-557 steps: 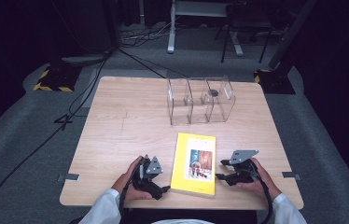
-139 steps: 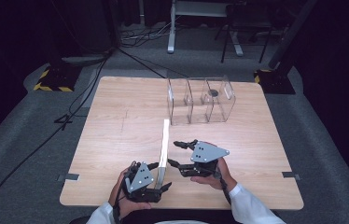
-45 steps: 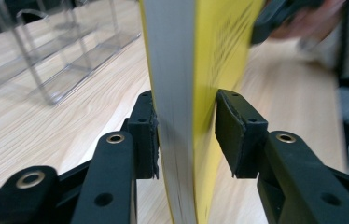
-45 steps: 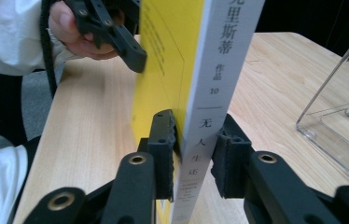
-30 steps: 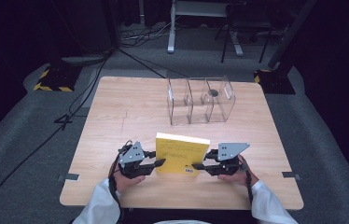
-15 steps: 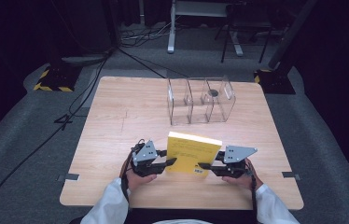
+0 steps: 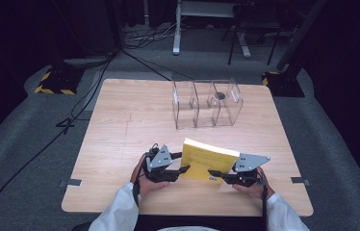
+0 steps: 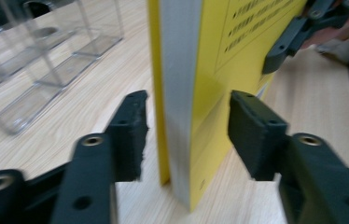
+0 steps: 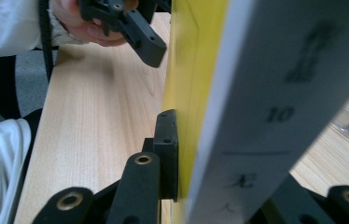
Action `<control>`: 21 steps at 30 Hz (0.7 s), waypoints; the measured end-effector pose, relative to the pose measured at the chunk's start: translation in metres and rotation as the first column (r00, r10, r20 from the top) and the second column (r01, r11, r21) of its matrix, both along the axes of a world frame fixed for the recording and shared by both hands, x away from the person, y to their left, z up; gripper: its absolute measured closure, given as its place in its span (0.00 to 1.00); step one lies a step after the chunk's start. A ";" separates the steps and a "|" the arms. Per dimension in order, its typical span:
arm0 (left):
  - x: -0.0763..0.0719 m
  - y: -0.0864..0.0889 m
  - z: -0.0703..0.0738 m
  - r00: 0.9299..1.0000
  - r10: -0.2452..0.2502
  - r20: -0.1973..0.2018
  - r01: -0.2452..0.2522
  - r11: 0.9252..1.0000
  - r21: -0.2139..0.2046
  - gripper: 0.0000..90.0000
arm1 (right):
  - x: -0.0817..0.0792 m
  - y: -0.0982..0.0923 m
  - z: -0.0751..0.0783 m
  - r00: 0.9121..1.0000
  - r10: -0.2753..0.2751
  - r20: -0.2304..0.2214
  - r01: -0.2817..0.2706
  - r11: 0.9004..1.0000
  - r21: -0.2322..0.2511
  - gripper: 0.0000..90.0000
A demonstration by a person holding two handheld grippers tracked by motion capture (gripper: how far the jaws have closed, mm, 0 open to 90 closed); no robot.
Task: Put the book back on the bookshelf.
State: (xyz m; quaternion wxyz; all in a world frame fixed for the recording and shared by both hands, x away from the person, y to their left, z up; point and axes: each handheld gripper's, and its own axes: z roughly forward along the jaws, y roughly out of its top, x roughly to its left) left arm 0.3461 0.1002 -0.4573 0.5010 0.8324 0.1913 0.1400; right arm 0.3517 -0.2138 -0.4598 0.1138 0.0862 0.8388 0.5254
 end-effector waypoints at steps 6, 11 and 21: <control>-0.010 0.021 -0.006 0.997 0.079 -0.007 -0.077 0.989 0.122 0.43 | -0.001 0.000 0.000 1.000 -0.012 0.018 0.013 1.000 -0.006 0.84; -0.013 0.044 -0.016 0.986 0.154 -0.063 -0.141 0.973 0.182 0.28 | -0.003 -0.002 -0.001 0.999 -0.042 0.010 0.042 0.999 0.003 0.84; -0.009 0.075 -0.036 0.959 0.259 -0.117 -0.217 0.934 0.284 0.23 | 0.000 -0.017 0.000 0.997 -0.079 0.006 0.079 0.997 -0.001 0.84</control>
